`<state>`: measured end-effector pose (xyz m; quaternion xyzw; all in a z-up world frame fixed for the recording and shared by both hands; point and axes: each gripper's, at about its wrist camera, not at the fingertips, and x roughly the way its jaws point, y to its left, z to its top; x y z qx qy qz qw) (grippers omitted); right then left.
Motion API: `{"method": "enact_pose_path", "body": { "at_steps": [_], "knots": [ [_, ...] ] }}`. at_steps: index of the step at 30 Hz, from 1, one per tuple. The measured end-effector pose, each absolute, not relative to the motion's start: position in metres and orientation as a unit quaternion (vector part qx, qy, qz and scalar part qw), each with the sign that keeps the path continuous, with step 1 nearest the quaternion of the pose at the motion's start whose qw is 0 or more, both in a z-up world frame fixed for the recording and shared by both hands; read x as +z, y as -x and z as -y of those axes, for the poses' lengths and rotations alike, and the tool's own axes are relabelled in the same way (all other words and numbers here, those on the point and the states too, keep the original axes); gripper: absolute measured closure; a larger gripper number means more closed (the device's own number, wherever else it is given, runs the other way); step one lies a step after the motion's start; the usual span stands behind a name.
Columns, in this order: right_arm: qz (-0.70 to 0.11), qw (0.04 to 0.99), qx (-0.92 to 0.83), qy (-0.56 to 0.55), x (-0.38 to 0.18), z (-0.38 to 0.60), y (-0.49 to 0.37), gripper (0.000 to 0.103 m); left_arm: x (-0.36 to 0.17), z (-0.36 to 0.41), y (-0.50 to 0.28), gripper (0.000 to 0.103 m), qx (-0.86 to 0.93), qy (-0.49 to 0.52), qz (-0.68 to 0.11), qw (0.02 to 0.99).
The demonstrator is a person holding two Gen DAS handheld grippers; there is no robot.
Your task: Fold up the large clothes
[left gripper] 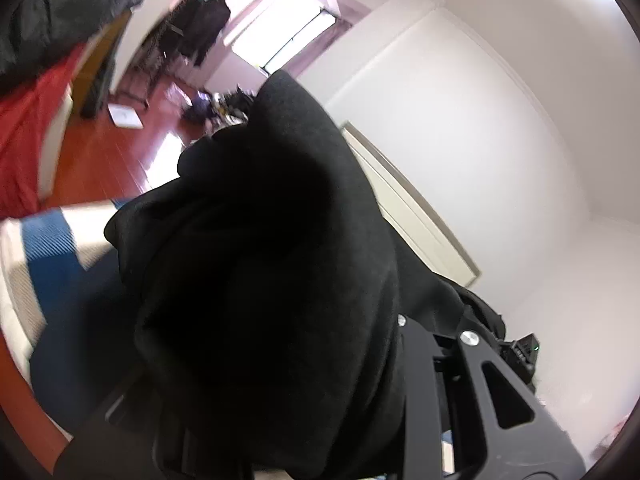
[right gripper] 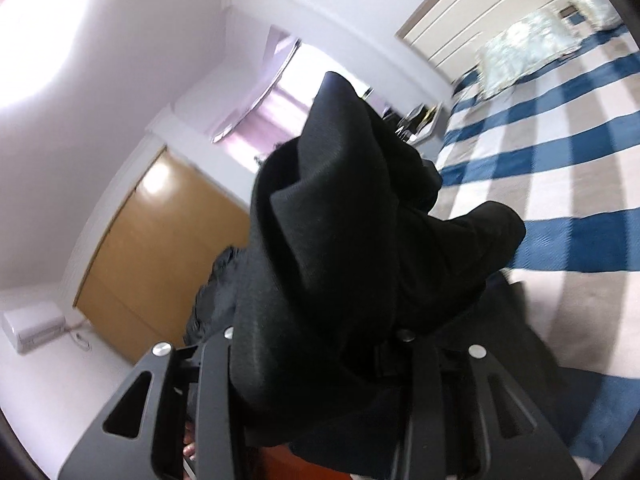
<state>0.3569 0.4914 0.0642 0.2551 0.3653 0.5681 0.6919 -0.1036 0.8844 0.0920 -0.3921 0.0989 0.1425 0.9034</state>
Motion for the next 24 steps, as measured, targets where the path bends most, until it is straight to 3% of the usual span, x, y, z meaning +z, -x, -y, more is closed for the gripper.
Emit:
{"method": "enact_pose_path", "body": {
  "at_steps": [5, 11, 14, 18, 19, 20, 21, 22, 23, 24],
  "knots": [
    [-0.372, 0.679, 0.584, -0.242, -0.005, -0.534, -0.341, 0.068, 0.036, -0.918, 0.123, 0.076, 0.161, 0.384, -0.087, 0.905],
    [-0.447, 0.67, 0.55, -0.221, -0.13, -0.519, -0.333, 0.068, -0.077, -0.915, 0.126, 0.074, 0.199, 0.416, -0.125, 0.878],
    [-0.476, 0.653, 0.54, -0.237, -0.162, -0.512, -0.332, 0.068, -0.115, -0.914, 0.141, 0.069, 0.204, 0.448, -0.136, 0.86],
    [-0.491, 0.654, 0.525, -0.236, -0.167, -0.511, -0.328, 0.064, -0.114, -0.915, 0.141, 0.066, 0.209, 0.451, -0.152, 0.854],
    [-0.496, 0.656, 0.519, -0.234, -0.163, -0.511, -0.327, 0.058, -0.109, -0.915, 0.141, 0.062, 0.214, 0.447, -0.16, 0.854],
    [-0.501, 0.661, 0.511, -0.225, -0.157, -0.512, -0.323, 0.043, -0.106, -0.909, 0.142, 0.06, 0.218, 0.441, -0.167, 0.855],
    [-0.503, 0.666, 0.507, -0.216, -0.149, -0.512, -0.315, 0.035, -0.099, -0.904, 0.142, 0.05, 0.224, 0.429, -0.179, 0.856],
    [-0.501, 0.665, 0.511, -0.213, -0.143, -0.508, -0.31, 0.016, -0.095, -0.899, 0.141, 0.035, 0.22, 0.42, -0.191, 0.859],
    [-0.499, 0.665, 0.514, -0.211, -0.141, -0.505, -0.31, 0.004, -0.096, -0.89, 0.138, 0.027, 0.21, 0.408, -0.203, 0.865],
    [-0.497, 0.668, 0.513, -0.207, -0.134, -0.5, -0.306, 0.004, -0.095, -0.887, 0.135, 0.013, 0.205, 0.4, -0.21, 0.868]
  ]
}}
